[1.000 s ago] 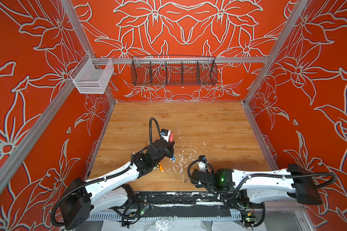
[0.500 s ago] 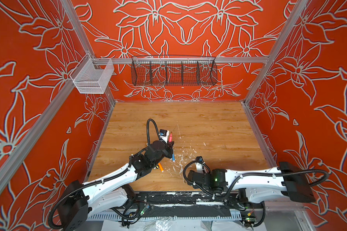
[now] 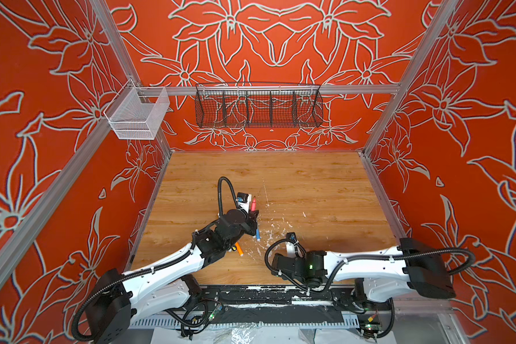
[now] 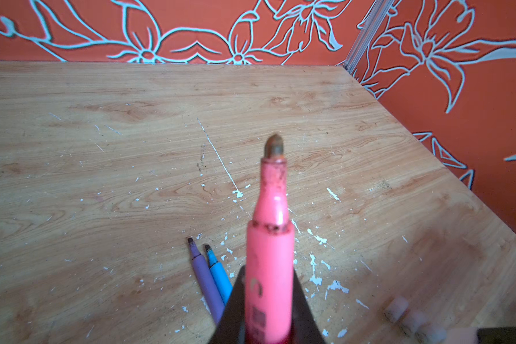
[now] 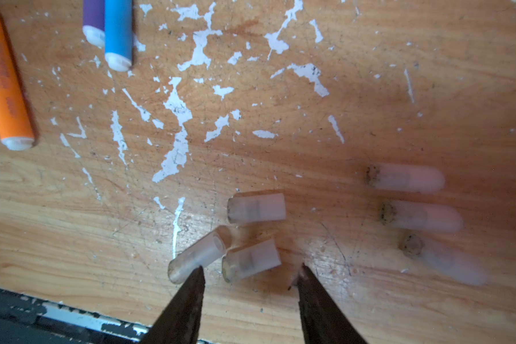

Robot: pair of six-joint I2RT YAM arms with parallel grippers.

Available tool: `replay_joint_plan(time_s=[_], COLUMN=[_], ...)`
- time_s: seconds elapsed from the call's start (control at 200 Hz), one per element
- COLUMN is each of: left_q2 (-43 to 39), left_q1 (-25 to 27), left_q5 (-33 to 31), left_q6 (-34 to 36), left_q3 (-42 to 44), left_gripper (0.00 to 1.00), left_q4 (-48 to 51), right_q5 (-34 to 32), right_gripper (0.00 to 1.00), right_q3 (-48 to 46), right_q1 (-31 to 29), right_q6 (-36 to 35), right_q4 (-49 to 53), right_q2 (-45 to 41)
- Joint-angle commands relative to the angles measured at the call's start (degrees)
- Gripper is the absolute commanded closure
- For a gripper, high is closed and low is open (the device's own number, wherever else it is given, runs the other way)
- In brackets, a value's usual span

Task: Insert the pens into the pen caps
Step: 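Grasp an upright translucent pen cap with the right gripper and lift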

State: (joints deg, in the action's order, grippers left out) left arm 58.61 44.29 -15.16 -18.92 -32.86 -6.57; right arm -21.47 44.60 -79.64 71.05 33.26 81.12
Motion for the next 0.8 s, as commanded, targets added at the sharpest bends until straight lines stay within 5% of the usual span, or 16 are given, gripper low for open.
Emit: replay_joint_plan(time_s=[0.0,0.796], left_q2=[-0.8,-1.3], left_q1=[-0.2,-0.2], left_q5=[0.0,-0.1], left_q6=[-0.1,-0.1], left_q3=[0.4,0.7], left_gripper=[1.00,1.00], left_q4=[-1.6,-1.6], right_q5=[-3.3,1.6], right_gripper=[0.46,0.50], right_q3=[0.6,-1.9], right_q1=[0.0,0.6], right_q6=[1.8,2.7], right_q4=[2.3,1.5], right_q2=[1.1,4.0])
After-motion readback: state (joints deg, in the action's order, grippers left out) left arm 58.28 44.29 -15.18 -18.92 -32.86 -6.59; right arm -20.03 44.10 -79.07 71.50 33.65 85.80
